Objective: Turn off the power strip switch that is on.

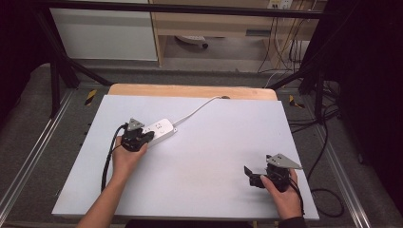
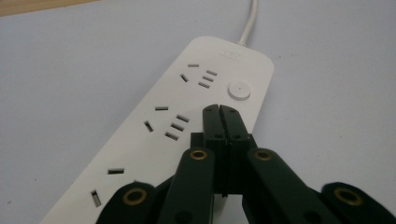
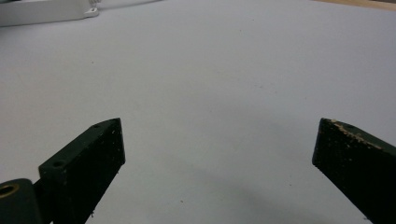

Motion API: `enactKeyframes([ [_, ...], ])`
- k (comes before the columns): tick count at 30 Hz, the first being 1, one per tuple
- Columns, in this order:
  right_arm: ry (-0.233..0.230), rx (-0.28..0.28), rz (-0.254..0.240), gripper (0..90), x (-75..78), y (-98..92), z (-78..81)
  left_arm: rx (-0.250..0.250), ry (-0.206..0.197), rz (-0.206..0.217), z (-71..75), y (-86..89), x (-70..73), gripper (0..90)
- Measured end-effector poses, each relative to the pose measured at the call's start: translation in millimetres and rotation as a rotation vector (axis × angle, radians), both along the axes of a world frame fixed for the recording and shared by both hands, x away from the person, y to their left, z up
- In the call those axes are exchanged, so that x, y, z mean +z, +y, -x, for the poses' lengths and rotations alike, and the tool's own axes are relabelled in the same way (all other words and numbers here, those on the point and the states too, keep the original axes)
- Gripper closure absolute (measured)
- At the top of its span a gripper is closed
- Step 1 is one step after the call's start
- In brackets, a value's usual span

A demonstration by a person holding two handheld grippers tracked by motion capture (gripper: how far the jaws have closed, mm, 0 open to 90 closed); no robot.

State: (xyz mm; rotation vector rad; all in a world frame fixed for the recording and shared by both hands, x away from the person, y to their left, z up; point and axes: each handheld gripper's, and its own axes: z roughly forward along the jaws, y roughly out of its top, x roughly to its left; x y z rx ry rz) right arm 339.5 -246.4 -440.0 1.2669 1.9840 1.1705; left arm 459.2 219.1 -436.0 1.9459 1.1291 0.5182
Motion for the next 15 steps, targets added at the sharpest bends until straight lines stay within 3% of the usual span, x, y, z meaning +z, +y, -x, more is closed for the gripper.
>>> enactKeyframes([
  [15,0.001,0.002,0.003,3.1,-0.4,-0.2,-0.5,0.002,0.008,0.005,-0.8,0.2,0.6,90.0],
])
